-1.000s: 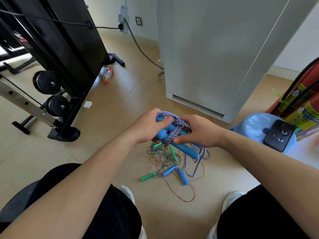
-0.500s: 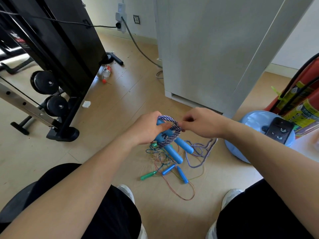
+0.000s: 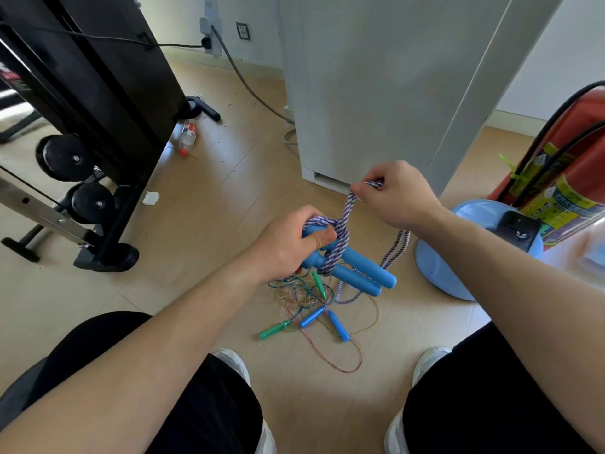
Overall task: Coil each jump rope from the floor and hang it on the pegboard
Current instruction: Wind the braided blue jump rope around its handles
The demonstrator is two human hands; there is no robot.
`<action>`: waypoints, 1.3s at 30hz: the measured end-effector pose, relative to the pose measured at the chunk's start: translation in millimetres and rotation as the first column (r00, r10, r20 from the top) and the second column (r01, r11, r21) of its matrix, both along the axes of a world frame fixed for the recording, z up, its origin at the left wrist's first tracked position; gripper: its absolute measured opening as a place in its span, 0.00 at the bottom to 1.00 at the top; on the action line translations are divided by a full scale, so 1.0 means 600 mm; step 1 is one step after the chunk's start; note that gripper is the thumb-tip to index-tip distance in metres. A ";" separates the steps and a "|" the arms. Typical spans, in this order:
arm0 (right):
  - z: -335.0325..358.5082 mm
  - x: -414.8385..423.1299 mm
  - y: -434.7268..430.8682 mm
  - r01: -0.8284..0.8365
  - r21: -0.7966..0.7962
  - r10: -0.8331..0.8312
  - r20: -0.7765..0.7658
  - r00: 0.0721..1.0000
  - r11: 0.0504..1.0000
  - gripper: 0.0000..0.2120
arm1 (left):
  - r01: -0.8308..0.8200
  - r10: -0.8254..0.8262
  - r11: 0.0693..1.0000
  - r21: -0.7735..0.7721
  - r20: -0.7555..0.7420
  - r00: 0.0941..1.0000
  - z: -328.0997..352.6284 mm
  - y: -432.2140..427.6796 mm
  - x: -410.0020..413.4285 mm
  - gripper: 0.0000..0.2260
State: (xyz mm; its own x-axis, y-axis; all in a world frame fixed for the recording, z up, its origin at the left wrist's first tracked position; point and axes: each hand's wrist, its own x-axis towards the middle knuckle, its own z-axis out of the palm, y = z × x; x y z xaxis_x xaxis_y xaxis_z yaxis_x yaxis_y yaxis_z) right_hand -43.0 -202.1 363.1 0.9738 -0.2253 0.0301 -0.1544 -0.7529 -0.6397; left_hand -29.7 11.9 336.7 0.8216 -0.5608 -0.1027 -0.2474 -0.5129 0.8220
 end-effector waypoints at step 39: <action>-0.046 -0.078 0.133 -0.380 -0.052 0.371 -0.132 0.919 0.923 0.14 | -0.614 0.527 0.657 -0.437 -0.315 0.789 0.014 -0.006 0.029 0.16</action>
State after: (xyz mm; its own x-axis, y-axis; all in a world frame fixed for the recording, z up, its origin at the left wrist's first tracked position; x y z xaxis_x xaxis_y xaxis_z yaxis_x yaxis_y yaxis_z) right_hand -90.0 -122.6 335.2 0.9839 0.1563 -0.0867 0.0790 -0.8153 -0.5737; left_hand -12.5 8.0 345.2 0.9949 0.0094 -0.1002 0.1004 -0.0253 0.9946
